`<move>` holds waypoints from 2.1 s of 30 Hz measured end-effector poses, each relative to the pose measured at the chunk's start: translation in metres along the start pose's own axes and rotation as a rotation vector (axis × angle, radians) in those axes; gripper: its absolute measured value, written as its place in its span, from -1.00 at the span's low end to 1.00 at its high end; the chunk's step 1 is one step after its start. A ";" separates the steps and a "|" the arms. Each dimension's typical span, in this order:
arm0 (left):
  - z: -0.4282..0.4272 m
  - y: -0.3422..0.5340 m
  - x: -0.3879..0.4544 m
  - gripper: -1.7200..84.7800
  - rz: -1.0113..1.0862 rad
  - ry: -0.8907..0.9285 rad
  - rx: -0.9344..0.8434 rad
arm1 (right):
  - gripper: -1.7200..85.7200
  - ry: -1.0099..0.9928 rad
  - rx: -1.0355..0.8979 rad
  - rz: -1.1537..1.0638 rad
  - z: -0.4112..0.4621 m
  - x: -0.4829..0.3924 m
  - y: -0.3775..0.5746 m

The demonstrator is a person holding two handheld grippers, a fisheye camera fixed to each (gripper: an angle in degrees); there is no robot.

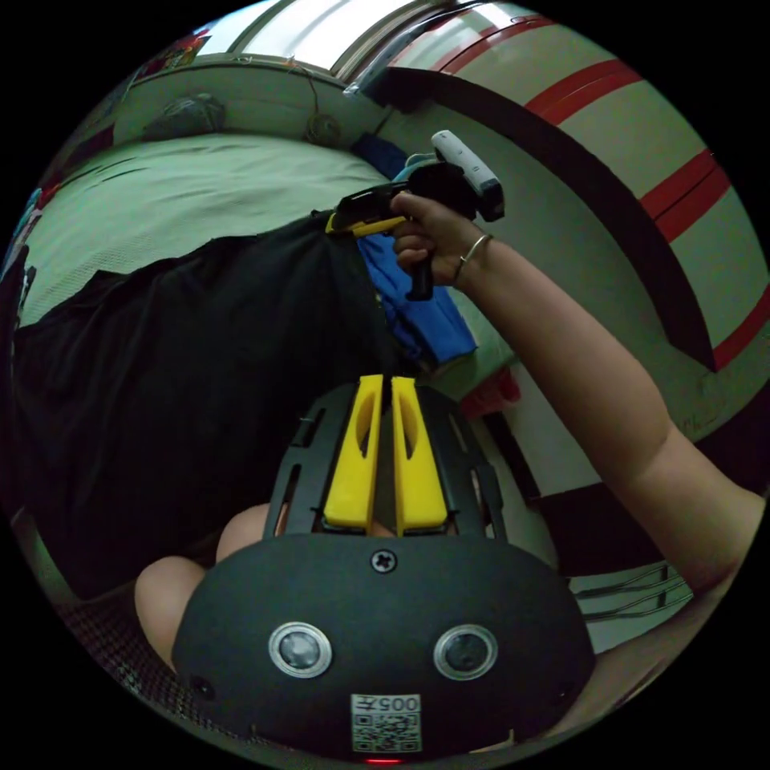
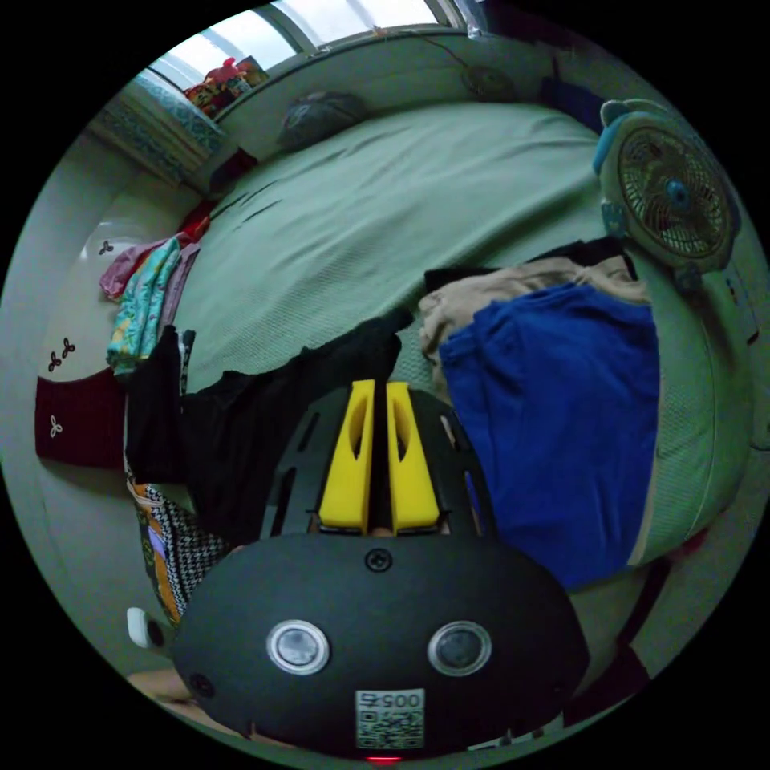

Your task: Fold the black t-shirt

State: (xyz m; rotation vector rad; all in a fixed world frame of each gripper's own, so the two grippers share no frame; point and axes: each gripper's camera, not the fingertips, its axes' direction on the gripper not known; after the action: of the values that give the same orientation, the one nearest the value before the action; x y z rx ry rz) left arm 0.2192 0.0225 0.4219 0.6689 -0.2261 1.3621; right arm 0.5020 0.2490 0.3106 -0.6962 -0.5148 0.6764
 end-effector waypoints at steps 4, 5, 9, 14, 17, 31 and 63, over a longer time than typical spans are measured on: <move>-0.021 -0.007 0.009 -0.92 0.046 0.040 0.032 | -0.98 0.077 0.042 0.015 -0.037 -0.004 0.001; -0.024 -0.008 0.010 -0.92 0.050 0.049 0.037 | -0.98 0.115 0.048 0.022 -0.047 -0.003 0.003; -0.041 -0.010 0.012 -0.92 0.079 0.114 0.065 | -0.98 0.220 0.053 0.073 -0.073 -0.001 0.011; -0.064 0.004 -0.007 -0.92 0.059 0.129 0.069 | -0.99 0.304 0.056 0.075 -0.089 -0.040 0.026; -0.086 0.019 -0.033 -0.93 0.036 0.090 0.063 | -0.98 0.339 0.053 0.048 -0.085 -0.083 0.032; -0.205 0.127 -0.208 -0.91 -0.252 -0.191 0.058 | -0.89 0.226 0.001 -0.312 0.034 -0.363 0.083; -0.245 0.111 -0.250 -0.91 -0.123 -0.311 0.011 | -0.73 0.289 0.052 -0.245 0.061 -0.282 0.417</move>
State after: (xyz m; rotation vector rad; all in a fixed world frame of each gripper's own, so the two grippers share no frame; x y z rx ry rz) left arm 0.0040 -0.0395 0.1309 0.8898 -0.4192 1.1394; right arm 0.1124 0.3128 -0.0082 -0.6564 -0.3078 0.3506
